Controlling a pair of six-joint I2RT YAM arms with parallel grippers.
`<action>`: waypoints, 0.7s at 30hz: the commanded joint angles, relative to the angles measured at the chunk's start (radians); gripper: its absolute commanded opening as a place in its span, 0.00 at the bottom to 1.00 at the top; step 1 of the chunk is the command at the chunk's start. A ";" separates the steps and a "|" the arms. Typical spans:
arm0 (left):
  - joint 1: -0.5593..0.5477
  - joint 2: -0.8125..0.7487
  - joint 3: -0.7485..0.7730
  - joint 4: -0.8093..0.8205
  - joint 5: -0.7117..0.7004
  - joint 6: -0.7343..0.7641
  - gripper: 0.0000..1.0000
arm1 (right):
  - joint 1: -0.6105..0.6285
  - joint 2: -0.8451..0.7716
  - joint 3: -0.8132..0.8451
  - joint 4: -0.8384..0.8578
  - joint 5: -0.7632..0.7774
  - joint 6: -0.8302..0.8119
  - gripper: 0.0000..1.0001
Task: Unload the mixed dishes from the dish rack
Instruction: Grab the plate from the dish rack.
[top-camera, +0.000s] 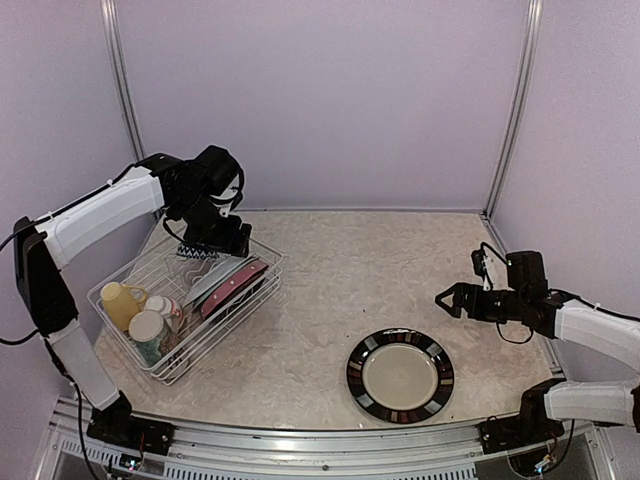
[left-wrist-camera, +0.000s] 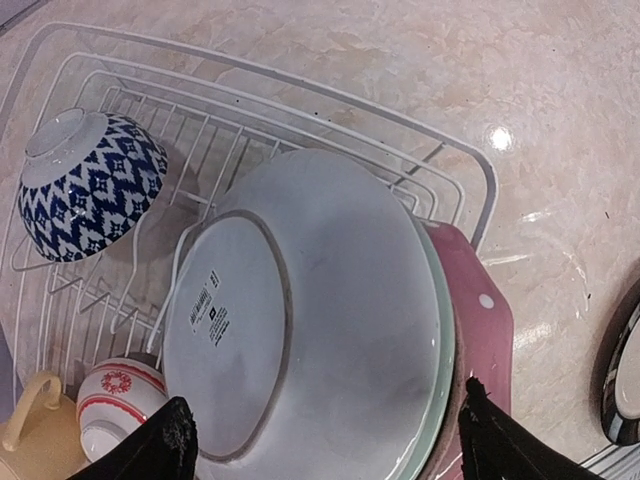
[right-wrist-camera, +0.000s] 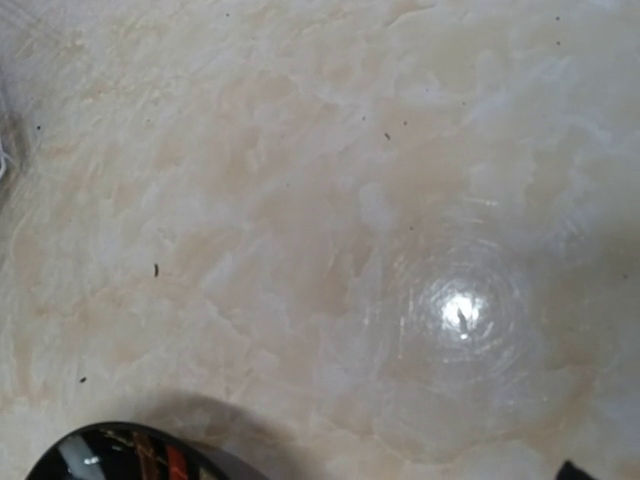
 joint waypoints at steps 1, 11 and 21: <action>-0.001 0.042 0.037 -0.009 -0.033 0.012 0.86 | 0.002 -0.006 -0.016 -0.008 -0.005 0.007 1.00; 0.001 0.083 0.051 -0.010 -0.049 0.014 0.79 | 0.002 0.012 -0.010 0.006 -0.015 0.013 1.00; 0.004 0.096 0.056 -0.055 -0.190 0.018 0.68 | 0.001 0.019 -0.011 0.019 -0.019 0.021 1.00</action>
